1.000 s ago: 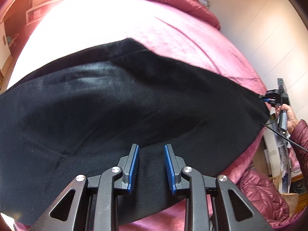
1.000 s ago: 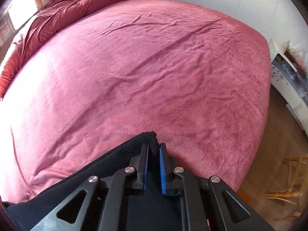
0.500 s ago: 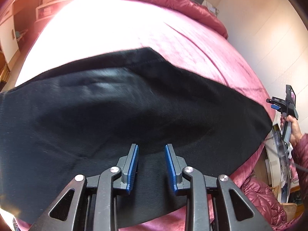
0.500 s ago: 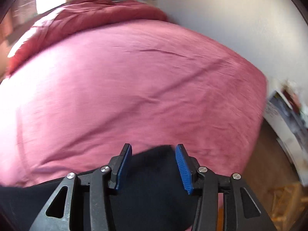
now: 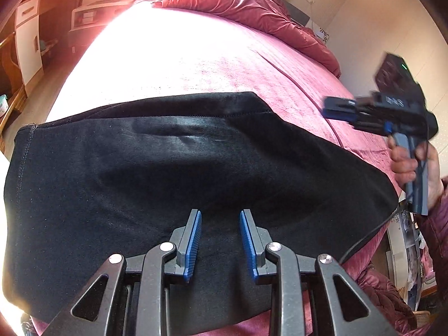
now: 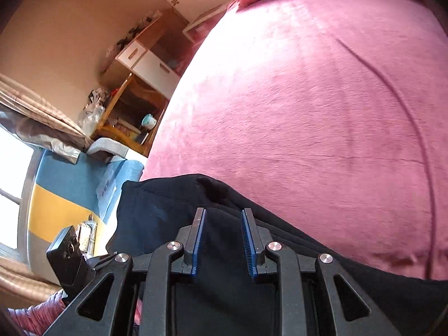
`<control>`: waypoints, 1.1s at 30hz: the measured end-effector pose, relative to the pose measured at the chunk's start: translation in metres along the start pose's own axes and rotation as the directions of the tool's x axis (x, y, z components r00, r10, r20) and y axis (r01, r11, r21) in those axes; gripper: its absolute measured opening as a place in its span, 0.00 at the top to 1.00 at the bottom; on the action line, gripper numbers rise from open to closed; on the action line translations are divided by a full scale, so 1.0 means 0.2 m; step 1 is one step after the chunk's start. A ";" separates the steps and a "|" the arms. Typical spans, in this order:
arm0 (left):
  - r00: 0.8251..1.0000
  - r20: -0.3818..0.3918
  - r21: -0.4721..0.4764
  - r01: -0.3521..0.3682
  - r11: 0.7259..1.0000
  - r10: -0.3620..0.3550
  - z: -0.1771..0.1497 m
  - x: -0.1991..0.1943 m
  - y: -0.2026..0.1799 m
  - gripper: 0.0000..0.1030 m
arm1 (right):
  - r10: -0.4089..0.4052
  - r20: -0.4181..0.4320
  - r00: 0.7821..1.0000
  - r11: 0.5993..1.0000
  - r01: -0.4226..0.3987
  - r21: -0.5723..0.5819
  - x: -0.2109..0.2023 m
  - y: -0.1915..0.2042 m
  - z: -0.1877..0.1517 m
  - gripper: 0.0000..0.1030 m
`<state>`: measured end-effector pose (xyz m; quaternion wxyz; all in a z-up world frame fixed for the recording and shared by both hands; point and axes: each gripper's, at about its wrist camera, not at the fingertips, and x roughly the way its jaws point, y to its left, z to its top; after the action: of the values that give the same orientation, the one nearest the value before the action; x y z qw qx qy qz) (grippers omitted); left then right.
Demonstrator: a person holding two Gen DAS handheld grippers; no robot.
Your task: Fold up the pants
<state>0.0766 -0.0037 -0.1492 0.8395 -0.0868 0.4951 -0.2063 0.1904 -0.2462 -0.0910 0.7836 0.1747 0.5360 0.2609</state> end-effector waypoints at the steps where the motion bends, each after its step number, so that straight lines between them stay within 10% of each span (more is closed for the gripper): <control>1: 1.000 0.003 0.001 0.000 1.000 0.000 0.00 0.00 -0.02 0.72 | 0.013 -0.030 0.999 1.000 -0.013 0.005 0.08 0.00 0.01 0.75; 13: 1.000 0.025 -0.006 0.010 1.000 -0.010 0.00 -0.05 0.07 0.72 | 0.042 -0.194 0.980 0.998 -0.049 -0.031 0.43 0.13 0.15 0.75; 15: 0.999 0.031 -0.005 0.013 1.000 -0.013 0.02 -0.05 0.07 0.72 | -0.042 -0.181 0.983 0.997 0.029 -0.074 0.46 0.14 0.16 0.95; 28: 1.000 -0.025 -0.051 -0.019 0.999 0.018 0.05 -0.01 0.19 0.73 | -0.124 -0.071 0.990 0.991 0.120 -0.062 0.49 0.05 0.15 0.96; 33: 1.000 0.002 -0.123 -0.030 0.992 0.030 0.04 -0.24 0.35 0.63 | -0.173 -0.009 0.985 0.981 0.172 -0.086 0.35 0.12 0.11 0.66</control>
<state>0.0819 0.0786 -0.1319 0.8365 -0.1315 0.5065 -0.1624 0.2258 -0.1842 -0.1216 0.8055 0.0917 0.5441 0.2160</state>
